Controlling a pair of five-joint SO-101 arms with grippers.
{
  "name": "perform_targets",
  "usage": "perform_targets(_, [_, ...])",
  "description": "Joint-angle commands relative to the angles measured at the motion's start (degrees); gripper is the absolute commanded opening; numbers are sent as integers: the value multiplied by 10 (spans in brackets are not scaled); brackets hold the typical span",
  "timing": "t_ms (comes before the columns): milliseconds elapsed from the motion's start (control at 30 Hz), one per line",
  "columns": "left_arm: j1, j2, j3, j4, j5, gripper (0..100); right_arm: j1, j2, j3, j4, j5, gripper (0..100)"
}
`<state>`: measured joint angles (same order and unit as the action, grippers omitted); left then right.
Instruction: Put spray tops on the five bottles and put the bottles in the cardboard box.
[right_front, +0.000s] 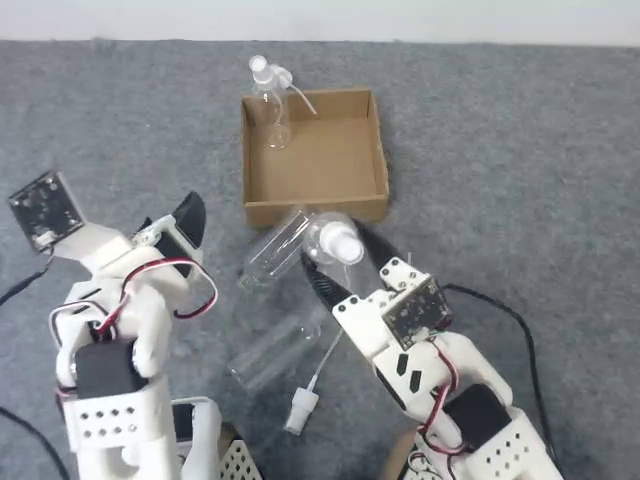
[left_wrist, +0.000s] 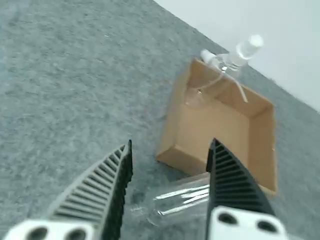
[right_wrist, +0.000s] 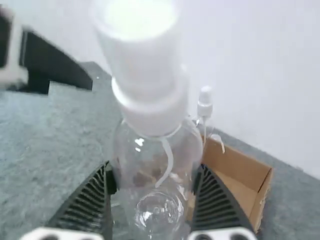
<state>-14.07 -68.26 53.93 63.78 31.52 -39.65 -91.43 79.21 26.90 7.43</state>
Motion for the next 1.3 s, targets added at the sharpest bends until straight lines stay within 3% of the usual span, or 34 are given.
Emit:
perform_targets(0, [-31, -7, 16, -40, 1, 228, 7, 80, -97, -8, 3, 6])
perform_targets(300, [-102, -7, 106, -100, 67, 228, 7, 358, -215, -152, 2, 6])
perform_targets(567, [-124, -7, 185, -186, 70, 228, 7, 595, -326, -257, 2, 6])
perform_targets(1067, [-129, -7, 200, -187, 69, 228, 22, 938, -567, -347, -1, 6])
perform_targets(1267, [-129, -7, 200, -186, 69, 228, 56, 1050, -663, -347, -85, 6])
